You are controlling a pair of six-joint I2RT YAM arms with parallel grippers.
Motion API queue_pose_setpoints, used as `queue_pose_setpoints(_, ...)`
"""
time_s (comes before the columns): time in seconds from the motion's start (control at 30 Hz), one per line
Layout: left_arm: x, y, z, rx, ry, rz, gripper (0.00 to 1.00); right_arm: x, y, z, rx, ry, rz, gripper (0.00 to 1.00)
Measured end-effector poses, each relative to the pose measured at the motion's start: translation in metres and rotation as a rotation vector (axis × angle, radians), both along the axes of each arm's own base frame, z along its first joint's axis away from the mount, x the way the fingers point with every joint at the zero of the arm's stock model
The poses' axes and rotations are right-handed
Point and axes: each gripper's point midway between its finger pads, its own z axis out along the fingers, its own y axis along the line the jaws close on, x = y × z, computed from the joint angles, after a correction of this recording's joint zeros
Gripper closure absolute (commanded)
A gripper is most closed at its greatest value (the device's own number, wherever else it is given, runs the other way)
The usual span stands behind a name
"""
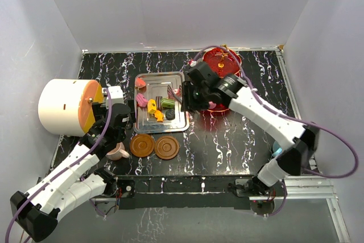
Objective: Serve the afternoon tea
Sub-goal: Pick up the desert from the tray.
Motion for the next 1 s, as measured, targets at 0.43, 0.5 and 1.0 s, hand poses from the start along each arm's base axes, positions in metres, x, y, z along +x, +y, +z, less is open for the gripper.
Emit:
queue_pose_setpoints(0.43,-0.001,0.002,0.000,0.008,0.001,0.009,0.01,0.055,0.038,-0.071,-0.136,0.101,-0.151,0.58)
queue_pose_setpoints(0.5,-0.001,0.002,0.000,0.008,0.001,0.009,0.01,0.056,0.039,-0.078,-0.148,0.113,-0.165,0.57)
queue_pose_setpoints(1.0,-0.002,0.003,-0.003,0.013,0.008,0.007,0.01,0.089,0.067,-0.101,-0.148,0.105,-0.197,0.56)
